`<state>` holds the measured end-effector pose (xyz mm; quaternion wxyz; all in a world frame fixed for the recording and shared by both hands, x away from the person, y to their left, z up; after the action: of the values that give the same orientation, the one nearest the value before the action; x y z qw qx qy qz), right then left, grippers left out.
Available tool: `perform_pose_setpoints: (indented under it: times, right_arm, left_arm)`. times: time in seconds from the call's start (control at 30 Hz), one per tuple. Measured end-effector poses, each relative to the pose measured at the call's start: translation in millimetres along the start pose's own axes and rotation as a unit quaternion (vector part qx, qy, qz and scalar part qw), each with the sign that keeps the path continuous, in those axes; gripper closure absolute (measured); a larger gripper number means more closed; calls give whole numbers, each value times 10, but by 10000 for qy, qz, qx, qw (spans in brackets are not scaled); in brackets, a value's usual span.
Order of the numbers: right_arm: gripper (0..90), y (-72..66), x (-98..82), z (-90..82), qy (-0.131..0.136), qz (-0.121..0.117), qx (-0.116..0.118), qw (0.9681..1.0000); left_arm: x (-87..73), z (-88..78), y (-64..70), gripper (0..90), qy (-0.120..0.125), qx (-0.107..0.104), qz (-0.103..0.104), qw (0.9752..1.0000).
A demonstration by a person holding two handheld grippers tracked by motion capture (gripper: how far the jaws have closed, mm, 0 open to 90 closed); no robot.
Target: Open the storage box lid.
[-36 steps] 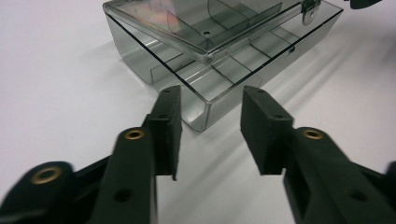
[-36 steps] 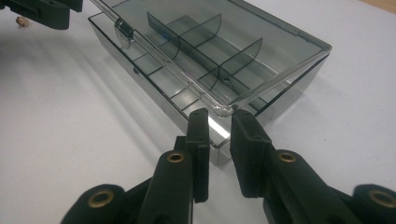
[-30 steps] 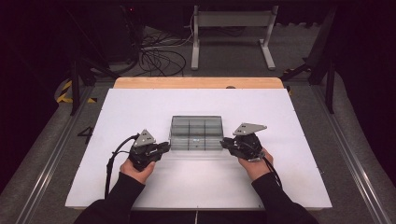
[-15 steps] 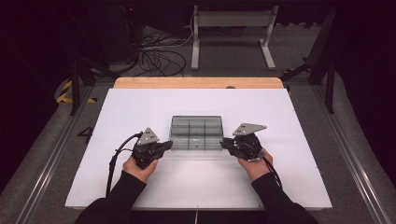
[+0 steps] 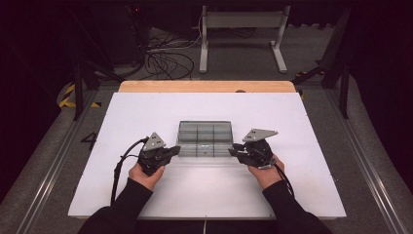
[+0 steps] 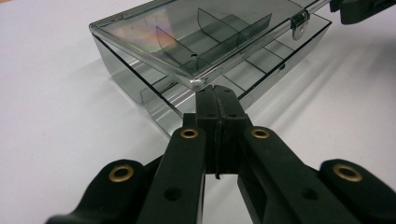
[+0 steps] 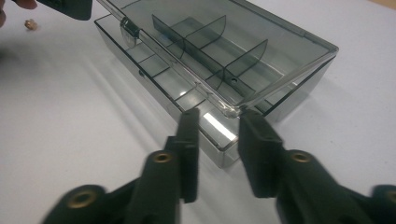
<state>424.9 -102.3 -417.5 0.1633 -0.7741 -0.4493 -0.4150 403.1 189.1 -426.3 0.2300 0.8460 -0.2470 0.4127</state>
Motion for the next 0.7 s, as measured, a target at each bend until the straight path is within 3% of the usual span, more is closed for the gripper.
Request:
perform_pose_setpoints:
  times: [0.17, 0.27, 0.7]
  right_arm:
    - [458, 8, 3, 17, -82, -57, -60, 9999]
    - [388, 26, 25, 30, -97, -100, -94, 9999]
    - [346, 86, 159, 151, -408, -448, -260, 9978]
  left_arm:
    - [0, -6, 1, 895, -26, -38, -23, 10000]
    - [-1, -4, 3, 895, -29, -41, -28, 10000]
    - [0, -8, 9, 895, -21, -54, -65, 10000]
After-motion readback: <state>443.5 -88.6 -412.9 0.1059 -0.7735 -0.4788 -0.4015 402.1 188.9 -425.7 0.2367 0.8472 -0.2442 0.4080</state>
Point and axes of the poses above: each handheld gripper's, and its own axes: z roughly forward along the jaws, x roughly out of its top, y roughly to its right, the point moved 4 cm from there along z, roughly forward along the jaws, and after that the axes turned 10 degrees about -z, right-handed, at the moved point
